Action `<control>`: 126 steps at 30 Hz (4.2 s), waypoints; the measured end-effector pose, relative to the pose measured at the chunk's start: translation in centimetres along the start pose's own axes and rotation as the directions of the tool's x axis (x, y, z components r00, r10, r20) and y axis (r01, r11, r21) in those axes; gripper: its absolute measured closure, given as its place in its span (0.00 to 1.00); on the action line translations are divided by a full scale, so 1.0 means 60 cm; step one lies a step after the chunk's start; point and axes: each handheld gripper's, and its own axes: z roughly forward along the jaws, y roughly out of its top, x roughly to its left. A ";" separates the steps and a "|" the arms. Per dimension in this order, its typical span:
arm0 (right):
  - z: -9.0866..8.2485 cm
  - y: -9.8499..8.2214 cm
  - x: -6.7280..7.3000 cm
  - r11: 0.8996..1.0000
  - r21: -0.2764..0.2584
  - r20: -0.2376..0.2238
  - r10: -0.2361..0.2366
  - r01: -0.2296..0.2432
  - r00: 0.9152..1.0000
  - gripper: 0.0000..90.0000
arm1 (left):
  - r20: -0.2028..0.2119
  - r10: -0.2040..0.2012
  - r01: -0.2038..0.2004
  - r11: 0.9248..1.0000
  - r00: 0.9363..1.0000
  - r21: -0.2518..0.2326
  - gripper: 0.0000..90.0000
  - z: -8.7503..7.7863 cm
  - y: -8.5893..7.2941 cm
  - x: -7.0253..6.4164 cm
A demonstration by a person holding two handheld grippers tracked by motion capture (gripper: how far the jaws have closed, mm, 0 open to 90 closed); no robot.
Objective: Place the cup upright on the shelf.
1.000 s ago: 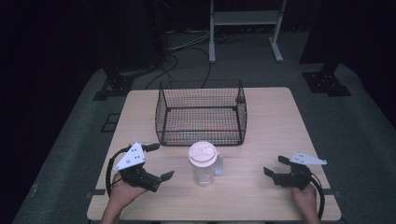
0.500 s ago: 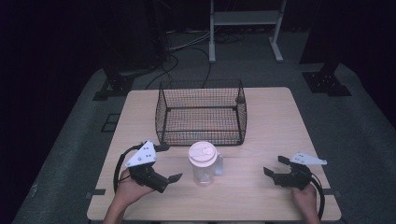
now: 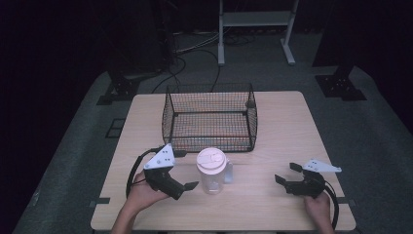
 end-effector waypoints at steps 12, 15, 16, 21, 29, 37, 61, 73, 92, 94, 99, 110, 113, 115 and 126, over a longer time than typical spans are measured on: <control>0.000 0.000 0.000 1.000 -0.002 -0.006 -0.003 0.003 1.000 0.14 | 0.020 -0.009 0.008 0.999 1.000 0.052 0.00 0.026 0.008 0.004; 0.000 0.000 0.000 1.000 -0.002 -0.007 -0.002 0.002 1.000 0.14 | 0.026 -0.009 0.007 0.998 1.000 0.061 0.00 0.031 0.009 0.005; 0.000 0.000 0.000 1.000 -0.002 -0.008 -0.002 0.002 1.000 0.14 | 0.031 -0.006 0.004 0.998 0.999 0.069 0.00 0.035 0.010 0.007; 0.000 0.000 -0.001 1.000 -0.002 -0.009 -0.002 0.002 1.000 0.14 | 0.043 -0.012 0.009 0.997 0.999 0.083 0.00 0.047 0.015 0.009; 0.000 0.000 0.000 1.000 -0.001 -0.012 -0.007 0.007 1.000 0.14 | 0.048 -0.020 0.014 0.994 0.999 0.110 0.00 0.066 0.019 0.014; 0.000 0.000 0.000 1.000 -0.003 -0.016 -0.009 0.009 1.000 0.14 | 0.067 -0.026 0.017 0.991 0.997 0.131 0.00 0.080 0.024 0.016; 0.000 0.000 0.000 1.000 -0.004 -0.023 -0.009 0.009 1.000 0.14 | 0.102 -0.040 0.017 0.975 0.994 0.220 0.00 0.123 0.040 0.023; 0.000 0.000 0.000 1.000 -0.002 -0.025 -0.010 0.010 1.000 0.14 | 0.103 -0.023 -0.002 0.971 0.994 0.238 0.05 0.122 0.044 0.024; 0.000 0.000 -0.001 1.000 -0.004 -0.027 -0.008 0.007 1.000 0.14 | 0.113 -0.023 -0.010 0.958 0.993 0.286 0.06 0.124 0.055 0.026; 0.000 0.000 -0.001 1.000 -0.004 -0.028 -0.007 0.007 1.000 0.14 | 0.112 -0.019 -0.015 0.957 0.994 0.291 0.06 0.125 0.058 0.025; 0.000 0.000 -0.001 1.000 -0.004 -0.029 -0.007 0.007 1.000 0.14 | 0.116 -0.010 -0.025 0.954 0.993 0.298 0.06 0.125 0.065 0.024; 0.000 0.000 -0.002 1.000 -0.007 -0.029 -0.008 0.007 1.000 0.14 | 0.107 0.008 -0.041 0.950 0.994 0.311 0.06 0.119 0.091 0.027; -0.001 0.000 -0.002 1.000 -0.006 -0.030 -0.003 0.003 1.000 0.14 | 0.104 0.024 -0.057 0.944 0.994 0.326 0.06 0.117 0.098 0.029; 0.000 0.000 -0.002 1.000 -0.007 -0.030 -0.005 0.004 1.000 0.14 | 0.098 0.025 -0.056 0.945 0.995 0.324 0.06 0.116 0.109 0.032; -0.001 0.000 -0.003 1.000 -0.009 -0.031 0.001 -0.001 1.000 0.14 | 0.106 0.028 -0.062 0.941 0.994 0.333 0.06 0.107 0.140 0.044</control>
